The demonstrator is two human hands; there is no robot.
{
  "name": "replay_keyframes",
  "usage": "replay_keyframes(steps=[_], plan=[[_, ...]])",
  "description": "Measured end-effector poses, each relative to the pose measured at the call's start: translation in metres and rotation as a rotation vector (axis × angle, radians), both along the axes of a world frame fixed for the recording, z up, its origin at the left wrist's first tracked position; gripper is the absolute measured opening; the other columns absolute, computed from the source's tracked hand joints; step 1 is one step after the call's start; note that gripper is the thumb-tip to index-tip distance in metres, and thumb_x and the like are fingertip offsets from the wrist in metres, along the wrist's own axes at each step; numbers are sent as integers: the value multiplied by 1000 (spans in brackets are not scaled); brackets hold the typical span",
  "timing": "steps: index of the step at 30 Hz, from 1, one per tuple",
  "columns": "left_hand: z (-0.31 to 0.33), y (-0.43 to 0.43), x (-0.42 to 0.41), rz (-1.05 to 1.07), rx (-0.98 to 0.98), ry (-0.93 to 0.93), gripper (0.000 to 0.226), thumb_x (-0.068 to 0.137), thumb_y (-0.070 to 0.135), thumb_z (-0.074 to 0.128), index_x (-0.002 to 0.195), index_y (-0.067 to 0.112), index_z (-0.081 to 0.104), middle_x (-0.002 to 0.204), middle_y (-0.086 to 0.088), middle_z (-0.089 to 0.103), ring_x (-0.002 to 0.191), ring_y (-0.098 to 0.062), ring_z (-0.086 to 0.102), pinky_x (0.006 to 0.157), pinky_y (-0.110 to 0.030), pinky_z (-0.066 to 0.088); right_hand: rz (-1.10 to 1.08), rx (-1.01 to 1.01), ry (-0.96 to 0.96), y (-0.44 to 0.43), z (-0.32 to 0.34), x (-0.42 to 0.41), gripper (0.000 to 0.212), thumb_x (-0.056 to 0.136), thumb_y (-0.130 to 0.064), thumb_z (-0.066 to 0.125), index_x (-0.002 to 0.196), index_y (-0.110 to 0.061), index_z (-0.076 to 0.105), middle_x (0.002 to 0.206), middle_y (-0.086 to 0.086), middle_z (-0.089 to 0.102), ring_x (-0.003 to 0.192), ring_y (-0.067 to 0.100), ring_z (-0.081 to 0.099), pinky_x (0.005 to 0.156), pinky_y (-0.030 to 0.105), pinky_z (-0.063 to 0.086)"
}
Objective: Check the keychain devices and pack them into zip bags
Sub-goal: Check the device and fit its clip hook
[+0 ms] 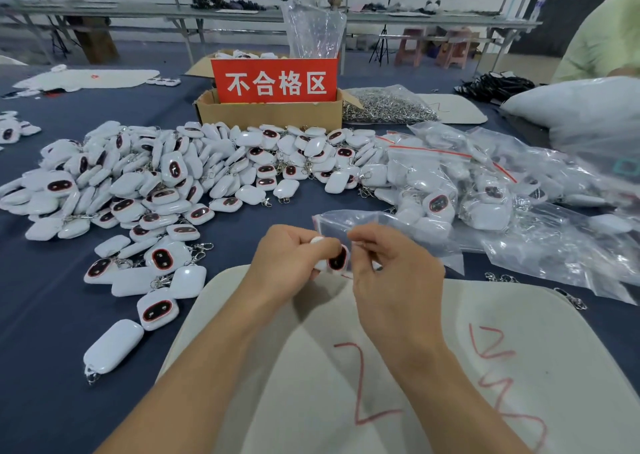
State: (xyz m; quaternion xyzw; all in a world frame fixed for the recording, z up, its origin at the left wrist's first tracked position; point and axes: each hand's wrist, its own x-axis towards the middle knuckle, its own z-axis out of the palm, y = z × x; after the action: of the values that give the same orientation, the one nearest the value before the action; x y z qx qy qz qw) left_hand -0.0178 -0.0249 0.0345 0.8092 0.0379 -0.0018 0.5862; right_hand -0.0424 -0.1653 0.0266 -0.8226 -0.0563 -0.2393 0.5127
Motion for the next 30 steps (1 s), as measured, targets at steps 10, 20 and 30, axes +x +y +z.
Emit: replay_keyframes(steps=[10,20,30], plan=[[0,-14,-2,-3,-400,122,22,98,9,58,86,5,75,73,-11,68,58,-16,54,52,-19,45,-64,-195,44,2,2,-3,50,83,0,67,115,-39,69,95,-20,73,96,14,65,90,16,37],[-1,-9,-6,-98,-368,73,20,93,1,68,90,13,83,87,-20,77,75,-20,65,69,-24,51,102,-87,106,2,3,1,39,84,8,63,82,-30,69,75,-12,69,76,10,64,72,19,50],[-6,-3,-1,318,281,-137,22,72,24,81,85,32,66,75,16,69,71,1,63,61,-16,45,504,546,262,-3,11,5,35,77,18,66,78,-16,75,75,0,72,73,10,66,72,18,53]])
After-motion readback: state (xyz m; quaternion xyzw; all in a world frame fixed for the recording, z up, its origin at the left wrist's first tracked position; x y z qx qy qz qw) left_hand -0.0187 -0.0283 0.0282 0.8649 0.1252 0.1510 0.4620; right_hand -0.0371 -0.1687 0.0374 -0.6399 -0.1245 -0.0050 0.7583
